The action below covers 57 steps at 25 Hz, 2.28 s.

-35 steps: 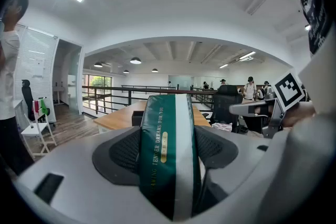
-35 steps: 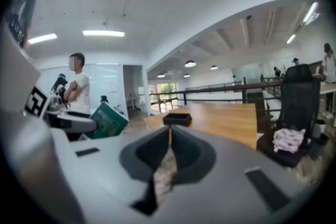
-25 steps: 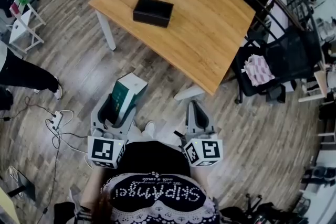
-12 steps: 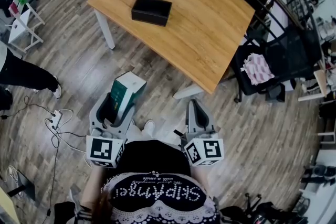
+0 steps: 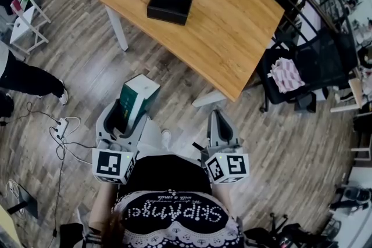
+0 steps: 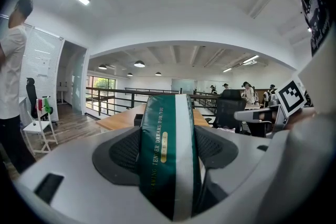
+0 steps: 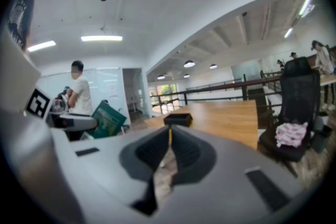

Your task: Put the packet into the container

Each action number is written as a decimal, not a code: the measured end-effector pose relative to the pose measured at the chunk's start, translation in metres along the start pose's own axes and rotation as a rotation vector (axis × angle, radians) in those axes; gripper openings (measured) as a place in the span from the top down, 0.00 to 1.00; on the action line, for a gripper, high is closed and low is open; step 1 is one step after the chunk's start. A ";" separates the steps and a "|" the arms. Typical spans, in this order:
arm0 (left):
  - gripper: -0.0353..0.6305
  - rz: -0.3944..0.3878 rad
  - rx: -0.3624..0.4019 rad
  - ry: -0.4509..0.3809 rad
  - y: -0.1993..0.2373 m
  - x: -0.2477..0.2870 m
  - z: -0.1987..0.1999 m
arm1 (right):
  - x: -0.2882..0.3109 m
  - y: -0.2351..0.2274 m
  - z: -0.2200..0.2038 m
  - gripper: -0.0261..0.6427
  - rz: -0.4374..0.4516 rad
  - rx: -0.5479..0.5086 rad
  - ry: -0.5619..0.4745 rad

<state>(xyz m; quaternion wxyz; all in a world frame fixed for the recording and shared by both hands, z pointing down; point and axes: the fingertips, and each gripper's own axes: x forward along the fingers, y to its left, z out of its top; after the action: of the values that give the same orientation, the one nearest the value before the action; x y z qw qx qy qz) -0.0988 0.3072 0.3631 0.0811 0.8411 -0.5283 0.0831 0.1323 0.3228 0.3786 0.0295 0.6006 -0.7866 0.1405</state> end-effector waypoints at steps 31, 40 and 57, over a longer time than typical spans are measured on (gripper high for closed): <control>0.43 -0.098 0.015 -0.031 0.123 0.109 0.046 | 0.143 0.034 0.043 0.91 -0.084 0.029 -0.003; 0.43 -0.081 0.000 -0.004 0.143 0.127 0.042 | 0.171 0.035 0.037 0.91 -0.076 0.047 0.033; 0.43 -0.049 -0.013 0.021 0.170 0.191 0.049 | 0.243 0.013 0.047 0.91 -0.037 0.048 0.065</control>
<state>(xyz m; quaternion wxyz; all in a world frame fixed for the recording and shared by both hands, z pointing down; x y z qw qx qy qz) -0.1677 0.0567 0.3663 0.0941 0.8522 -0.5074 0.0862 0.0588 0.0865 0.3835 0.0432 0.6106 -0.7704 0.1784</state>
